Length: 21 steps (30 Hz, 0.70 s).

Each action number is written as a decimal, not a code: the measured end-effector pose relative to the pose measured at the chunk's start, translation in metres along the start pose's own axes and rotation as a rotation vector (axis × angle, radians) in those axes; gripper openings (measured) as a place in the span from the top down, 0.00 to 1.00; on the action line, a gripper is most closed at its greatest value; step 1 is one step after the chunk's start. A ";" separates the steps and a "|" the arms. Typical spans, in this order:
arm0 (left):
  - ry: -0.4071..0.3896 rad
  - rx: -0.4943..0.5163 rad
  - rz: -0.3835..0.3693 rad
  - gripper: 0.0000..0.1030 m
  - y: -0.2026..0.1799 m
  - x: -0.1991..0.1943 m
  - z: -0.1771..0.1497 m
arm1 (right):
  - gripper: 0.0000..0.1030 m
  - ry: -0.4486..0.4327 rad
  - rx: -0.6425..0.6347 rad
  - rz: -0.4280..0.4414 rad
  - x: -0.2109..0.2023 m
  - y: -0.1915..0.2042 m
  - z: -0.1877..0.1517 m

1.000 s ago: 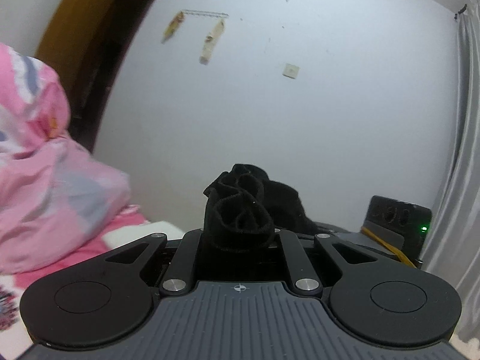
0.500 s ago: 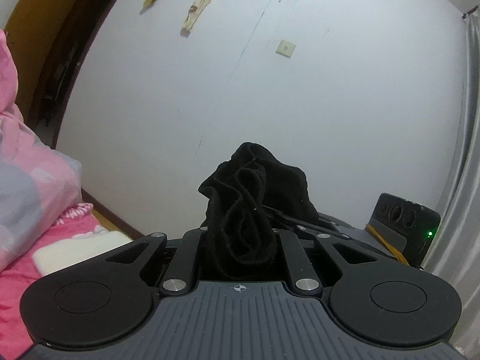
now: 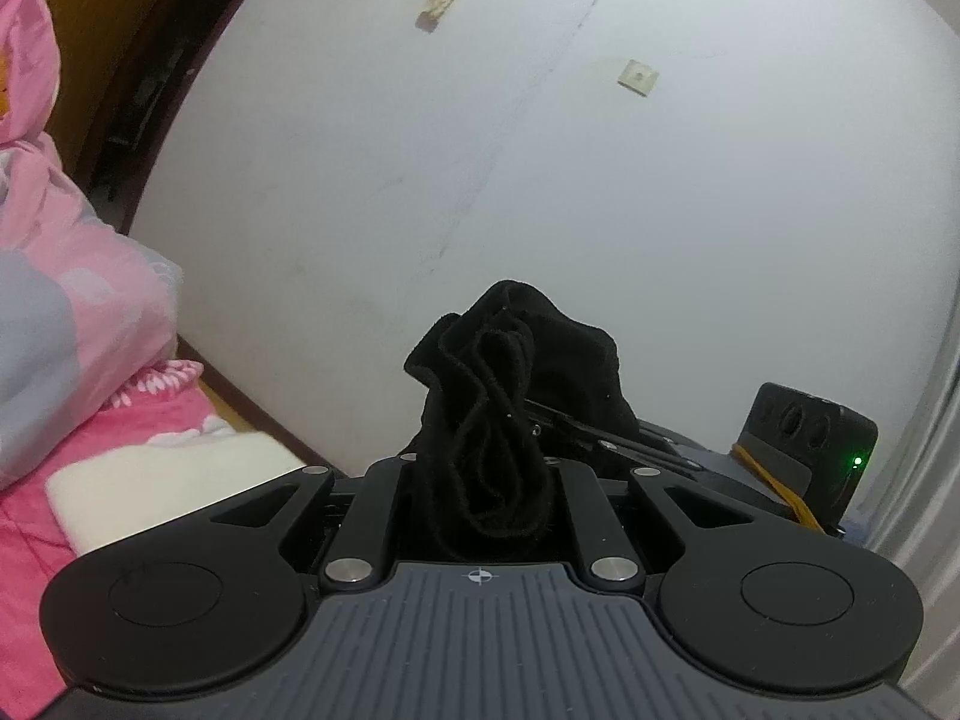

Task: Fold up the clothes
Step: 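Lift the folded black shirt up off the bed with both grippers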

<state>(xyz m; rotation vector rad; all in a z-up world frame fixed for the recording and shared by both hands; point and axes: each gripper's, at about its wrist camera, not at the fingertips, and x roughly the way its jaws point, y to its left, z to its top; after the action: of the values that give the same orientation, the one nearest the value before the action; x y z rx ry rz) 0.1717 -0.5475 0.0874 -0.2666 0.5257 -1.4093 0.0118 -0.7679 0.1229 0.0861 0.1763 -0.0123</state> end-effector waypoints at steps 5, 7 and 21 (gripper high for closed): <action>-0.007 -0.011 0.046 0.91 0.025 0.013 0.009 | 0.88 0.051 -0.035 -0.017 0.038 -0.006 0.001; -0.011 -0.025 0.067 0.91 0.040 0.018 0.011 | 0.88 0.076 -0.049 -0.023 0.058 -0.006 0.001; 0.077 -0.231 0.243 0.84 0.175 0.070 -0.011 | 0.74 0.361 0.009 -0.135 0.201 -0.031 -0.065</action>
<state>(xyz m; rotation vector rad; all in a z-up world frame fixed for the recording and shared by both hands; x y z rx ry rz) 0.3227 -0.5868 -0.0195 -0.3231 0.7603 -1.1270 0.1973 -0.7944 0.0208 0.0850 0.5422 -0.1325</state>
